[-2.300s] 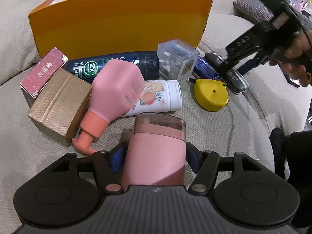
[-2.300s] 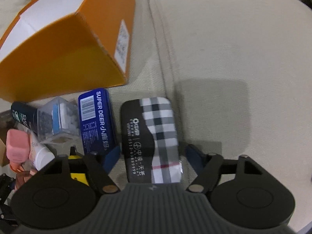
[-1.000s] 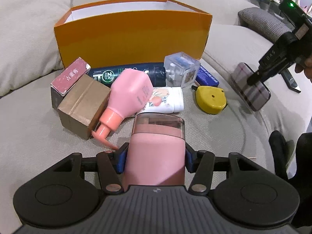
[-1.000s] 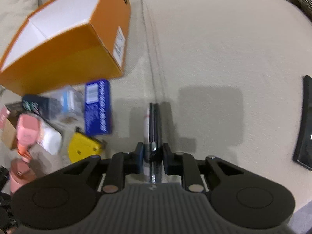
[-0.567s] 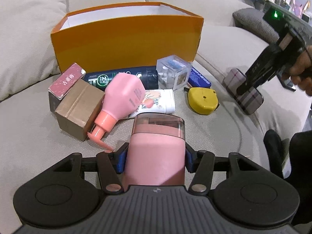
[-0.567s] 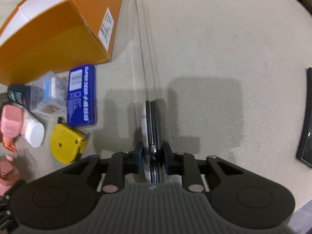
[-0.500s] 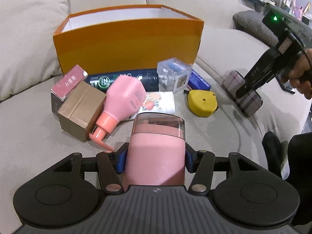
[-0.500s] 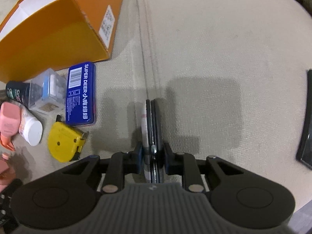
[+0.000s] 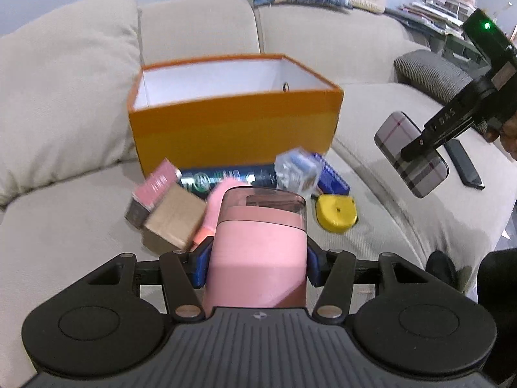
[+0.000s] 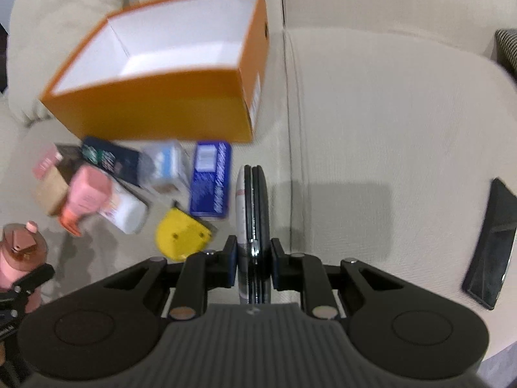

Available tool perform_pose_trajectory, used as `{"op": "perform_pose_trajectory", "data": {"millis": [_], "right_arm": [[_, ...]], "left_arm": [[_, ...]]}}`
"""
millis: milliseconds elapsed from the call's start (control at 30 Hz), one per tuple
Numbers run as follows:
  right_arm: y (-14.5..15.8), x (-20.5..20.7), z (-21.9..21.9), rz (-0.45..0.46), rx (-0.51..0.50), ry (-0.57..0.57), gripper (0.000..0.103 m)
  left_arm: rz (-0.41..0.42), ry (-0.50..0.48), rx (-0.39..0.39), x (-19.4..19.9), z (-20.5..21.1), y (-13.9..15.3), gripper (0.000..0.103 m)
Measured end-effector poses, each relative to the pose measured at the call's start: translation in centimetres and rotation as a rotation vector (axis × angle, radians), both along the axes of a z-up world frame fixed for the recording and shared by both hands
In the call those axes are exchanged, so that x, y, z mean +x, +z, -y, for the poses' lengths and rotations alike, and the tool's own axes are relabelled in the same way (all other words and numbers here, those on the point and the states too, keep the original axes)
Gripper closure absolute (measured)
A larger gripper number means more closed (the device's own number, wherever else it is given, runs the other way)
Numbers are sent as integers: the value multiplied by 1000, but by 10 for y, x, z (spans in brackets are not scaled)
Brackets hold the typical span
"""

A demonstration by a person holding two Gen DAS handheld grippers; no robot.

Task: Organize rigid objects
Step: 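Carry the tumbler and plaid case into the orange shoebox with both tools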

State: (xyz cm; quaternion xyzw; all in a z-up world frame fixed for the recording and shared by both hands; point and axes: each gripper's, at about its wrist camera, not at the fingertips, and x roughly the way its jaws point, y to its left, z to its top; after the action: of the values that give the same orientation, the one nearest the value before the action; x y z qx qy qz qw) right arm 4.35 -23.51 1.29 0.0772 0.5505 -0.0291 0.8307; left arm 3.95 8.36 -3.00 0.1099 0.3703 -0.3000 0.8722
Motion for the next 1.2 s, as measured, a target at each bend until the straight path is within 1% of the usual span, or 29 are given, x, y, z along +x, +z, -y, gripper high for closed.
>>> {"op": "perform_pose_trajectory", "data": {"millis": [133, 233, 367, 567, 667, 900, 1100, 1200], "right_arm": [[33, 7, -12, 86, 33, -4, 83], [55, 18, -27, 146, 64, 5, 83], [71, 34, -52, 189, 83, 38, 83], [90, 55, -80, 252, 60, 66, 83], [97, 64, -83, 275, 48, 66, 83], [87, 87, -72, 291, 39, 21, 82], [76, 124, -60, 304, 64, -29, 82], [68, 146, -63, 309, 48, -15, 82]], "left_arm": [[36, 7, -27, 6, -4, 27, 39], [80, 32, -36, 18, -5, 52, 40], [126, 77, -46, 34, -4, 79, 40], [136, 145, -50, 70, 3, 99, 39], [127, 170, -44, 90, 4, 102, 40], [113, 201, -13, 132, 7, 97, 40], [100, 215, 20, 173, 21, 85, 39], [94, 219, 41, 197, 33, 77, 39]]}}
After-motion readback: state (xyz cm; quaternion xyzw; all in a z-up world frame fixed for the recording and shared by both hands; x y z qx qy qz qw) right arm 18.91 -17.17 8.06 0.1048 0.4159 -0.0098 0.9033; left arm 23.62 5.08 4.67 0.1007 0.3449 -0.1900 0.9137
